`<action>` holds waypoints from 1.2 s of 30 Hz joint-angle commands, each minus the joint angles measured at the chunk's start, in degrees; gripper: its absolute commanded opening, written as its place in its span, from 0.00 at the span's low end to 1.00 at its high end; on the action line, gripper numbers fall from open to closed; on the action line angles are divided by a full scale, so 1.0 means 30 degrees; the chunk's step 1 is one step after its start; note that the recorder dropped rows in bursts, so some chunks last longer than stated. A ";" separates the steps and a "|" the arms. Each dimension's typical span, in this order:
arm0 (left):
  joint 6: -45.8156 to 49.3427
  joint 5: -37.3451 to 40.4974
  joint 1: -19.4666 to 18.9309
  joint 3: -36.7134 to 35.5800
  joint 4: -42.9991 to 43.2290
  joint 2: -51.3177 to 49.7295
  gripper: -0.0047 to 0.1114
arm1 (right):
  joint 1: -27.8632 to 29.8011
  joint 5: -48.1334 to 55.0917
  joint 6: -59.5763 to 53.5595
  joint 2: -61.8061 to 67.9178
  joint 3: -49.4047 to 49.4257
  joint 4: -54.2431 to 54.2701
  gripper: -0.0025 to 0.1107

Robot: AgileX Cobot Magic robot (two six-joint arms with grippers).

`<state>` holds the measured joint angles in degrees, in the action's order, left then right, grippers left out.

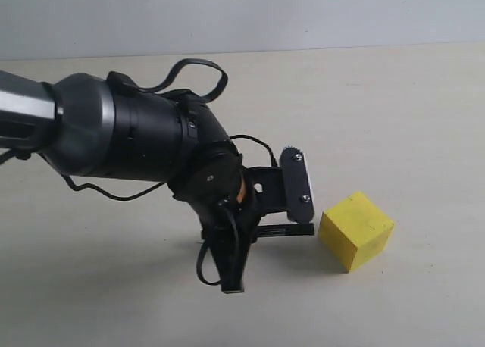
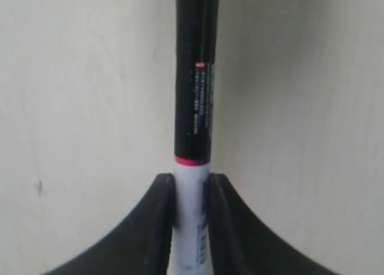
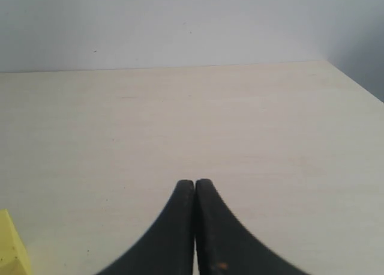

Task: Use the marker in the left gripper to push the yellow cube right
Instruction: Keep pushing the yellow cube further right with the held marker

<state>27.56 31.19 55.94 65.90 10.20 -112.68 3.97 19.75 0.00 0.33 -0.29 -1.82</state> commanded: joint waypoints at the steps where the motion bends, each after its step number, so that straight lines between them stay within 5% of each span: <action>1: -0.0460 -0.2355 0.0426 0.0842 -0.0247 -0.0573 0.04 | 0.0144 -0.0159 0.0000 -0.0110 0.0095 -0.0019 0.03; 10: -0.0798 0.0761 0.0388 0.1196 0.0028 -0.0607 0.04 | 0.0144 -0.0159 0.0000 -0.0110 0.0095 -0.0019 0.03; 19: -0.1217 -0.3214 0.0462 0.1196 -0.0325 -0.0607 0.04 | 0.0144 -0.0159 0.0000 -0.0110 0.0095 -0.0019 0.03; 28: -0.1221 0.1066 0.0381 0.1196 0.0072 -0.0607 0.04 | 0.0144 -0.0159 0.0000 -0.0110 0.0095 -0.0019 0.03; 36: -0.1221 -0.1670 0.1639 0.1196 -0.0547 -0.0607 0.04 | 0.0144 -0.0159 0.0000 -0.0110 0.0095 -0.0019 0.03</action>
<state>24.59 29.57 59.03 69.24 9.53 -114.44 3.97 19.75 0.00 0.33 -0.29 -1.82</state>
